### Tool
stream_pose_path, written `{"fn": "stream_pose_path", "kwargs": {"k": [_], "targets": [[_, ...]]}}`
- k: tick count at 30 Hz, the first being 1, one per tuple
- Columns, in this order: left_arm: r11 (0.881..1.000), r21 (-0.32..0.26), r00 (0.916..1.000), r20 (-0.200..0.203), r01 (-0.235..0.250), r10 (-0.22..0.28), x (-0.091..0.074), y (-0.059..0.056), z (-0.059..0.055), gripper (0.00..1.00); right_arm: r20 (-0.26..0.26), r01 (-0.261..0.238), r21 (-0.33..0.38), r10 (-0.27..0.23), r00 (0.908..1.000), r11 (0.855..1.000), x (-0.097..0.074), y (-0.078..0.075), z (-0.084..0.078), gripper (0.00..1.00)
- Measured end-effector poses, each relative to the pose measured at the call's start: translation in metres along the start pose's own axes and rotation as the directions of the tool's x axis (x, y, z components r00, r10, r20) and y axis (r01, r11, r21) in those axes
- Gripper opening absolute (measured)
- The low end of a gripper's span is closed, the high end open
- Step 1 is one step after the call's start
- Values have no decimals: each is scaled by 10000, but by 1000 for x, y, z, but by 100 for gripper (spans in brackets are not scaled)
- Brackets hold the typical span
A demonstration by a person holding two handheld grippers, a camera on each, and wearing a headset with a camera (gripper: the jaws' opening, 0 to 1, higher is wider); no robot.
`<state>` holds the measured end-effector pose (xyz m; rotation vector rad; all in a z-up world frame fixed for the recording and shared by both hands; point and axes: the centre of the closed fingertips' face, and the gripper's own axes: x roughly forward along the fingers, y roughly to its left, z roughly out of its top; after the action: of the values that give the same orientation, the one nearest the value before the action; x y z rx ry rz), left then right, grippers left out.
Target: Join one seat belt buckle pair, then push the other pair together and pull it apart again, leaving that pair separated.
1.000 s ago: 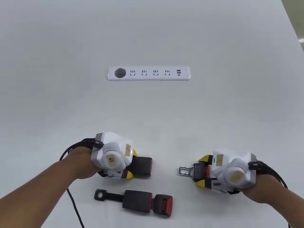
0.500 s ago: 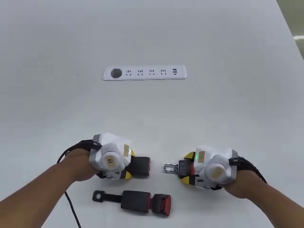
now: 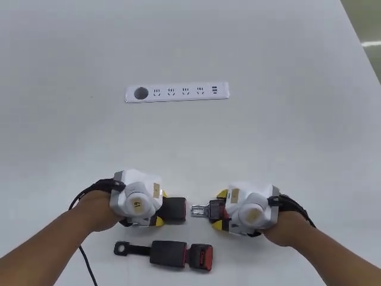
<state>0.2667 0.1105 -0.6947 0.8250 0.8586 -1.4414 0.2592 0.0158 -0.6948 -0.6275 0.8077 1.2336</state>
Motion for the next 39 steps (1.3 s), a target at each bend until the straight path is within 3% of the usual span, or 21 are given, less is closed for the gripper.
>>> {"fn": "stream_pose_path", "kwargs": {"k": [13,20,26,29,39], "targets": [[10000,33,10000,10,26,-26,-1,-3,1,33,251,-55,-77,57,9997,10000,19,5,14,34],[10000,77,10000,82,48,-49,-2,-2,1,32,284,-184,-251,191,9994,9995,17,5,17,34],[9994,313,9998,-173,145,-140,0,-1,1,32,348,-240,-378,254,9991,9990,17,7,23,33],[9992,361,9996,-217,183,-175,0,-1,1,31,410,-194,-368,209,9989,9991,24,9,27,33],[9993,300,9997,-118,206,-202,-1,1,2,31,383,-276,-373,290,9988,9989,24,10,32,32]]}}
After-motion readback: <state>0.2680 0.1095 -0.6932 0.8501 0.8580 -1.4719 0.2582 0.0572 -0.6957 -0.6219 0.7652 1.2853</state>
